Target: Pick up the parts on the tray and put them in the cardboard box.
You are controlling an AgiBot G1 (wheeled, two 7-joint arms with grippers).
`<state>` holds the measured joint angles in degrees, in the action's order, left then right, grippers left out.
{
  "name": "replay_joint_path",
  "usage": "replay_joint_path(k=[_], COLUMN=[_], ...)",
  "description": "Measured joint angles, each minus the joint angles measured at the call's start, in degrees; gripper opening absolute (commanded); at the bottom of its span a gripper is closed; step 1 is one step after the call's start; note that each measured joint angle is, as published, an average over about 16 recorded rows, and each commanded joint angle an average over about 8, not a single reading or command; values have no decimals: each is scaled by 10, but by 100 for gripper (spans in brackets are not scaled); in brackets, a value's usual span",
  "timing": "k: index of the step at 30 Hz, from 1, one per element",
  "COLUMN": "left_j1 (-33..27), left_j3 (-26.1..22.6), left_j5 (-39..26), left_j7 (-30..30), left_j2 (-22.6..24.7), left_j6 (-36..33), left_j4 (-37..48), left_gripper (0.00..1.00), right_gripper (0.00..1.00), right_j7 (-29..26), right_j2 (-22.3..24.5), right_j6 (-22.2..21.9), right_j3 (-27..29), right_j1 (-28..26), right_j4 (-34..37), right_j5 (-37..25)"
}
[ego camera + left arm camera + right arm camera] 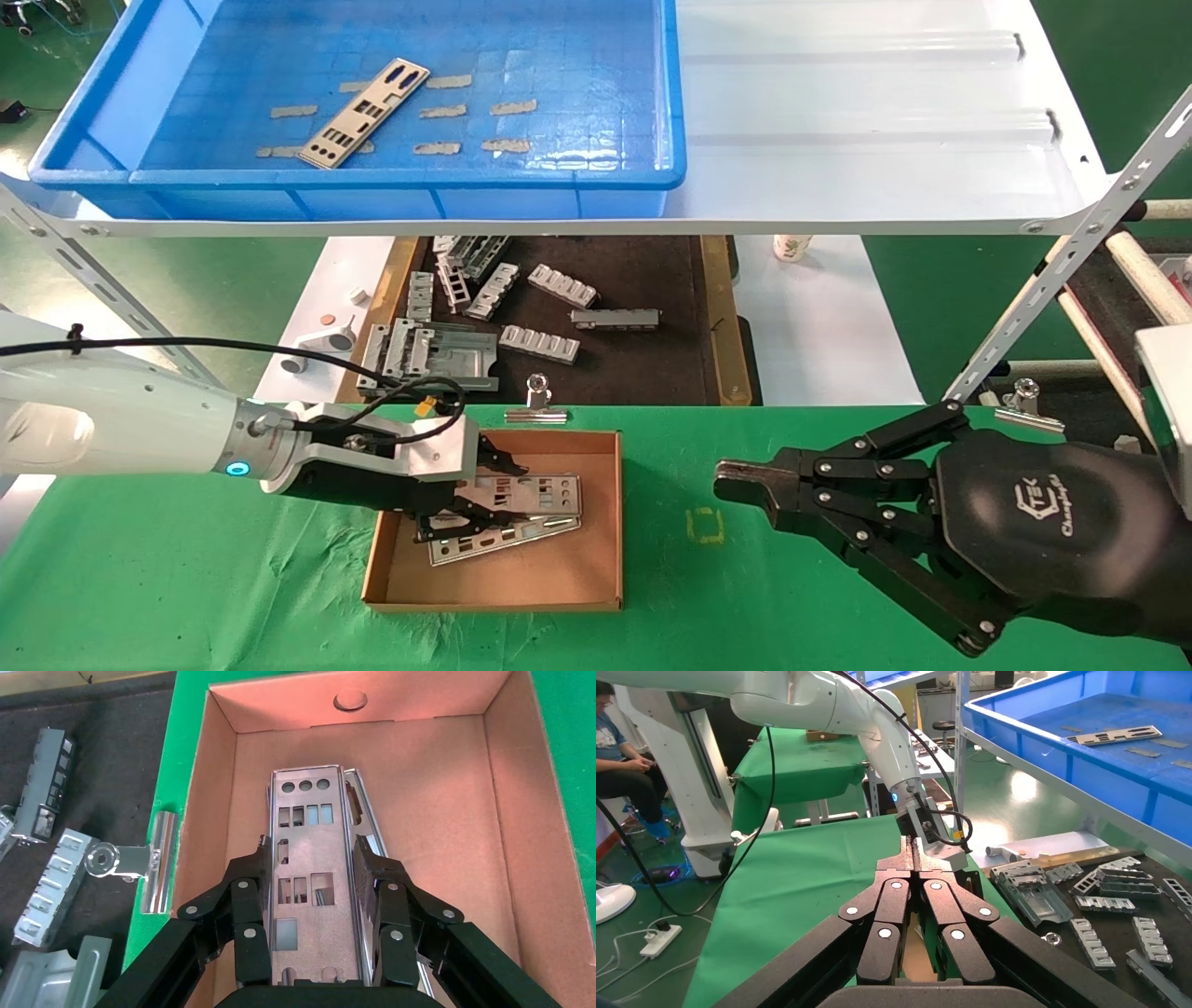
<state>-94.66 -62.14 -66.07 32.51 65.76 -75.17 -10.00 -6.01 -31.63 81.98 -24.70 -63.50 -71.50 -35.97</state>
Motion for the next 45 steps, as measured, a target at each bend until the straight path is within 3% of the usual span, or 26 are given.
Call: replay_joint_path(k=[21, 23, 29, 31, 45], left_j1=[-24, -28, -25, -21, 57], left_j3=[14, 16, 36, 45, 139], left_j5=[21, 25, 43, 50, 97], left_j7=[23, 20, -1, -12, -110], left_j2=[-1, -4, -19, -26, -89], left_j6=[-57, -70, -100, -107, -111], left_j4=[41, 40, 24, 13, -130], left_gripper=[100, 100, 100, 100, 100], right_gripper=[0, 8, 83, 100, 100], right_j7=[0, 0, 0, 0, 0], right_j2=[0, 0, 0, 0, 0], right_j6=[0, 0, 0, 0, 0], right_j3=[0, 0, 0, 0, 0], right_j1=[0, 0, 0, 0, 0], right_j4=[0, 0, 0, 0, 0], right_j5=[0, 0, 0, 0, 0])
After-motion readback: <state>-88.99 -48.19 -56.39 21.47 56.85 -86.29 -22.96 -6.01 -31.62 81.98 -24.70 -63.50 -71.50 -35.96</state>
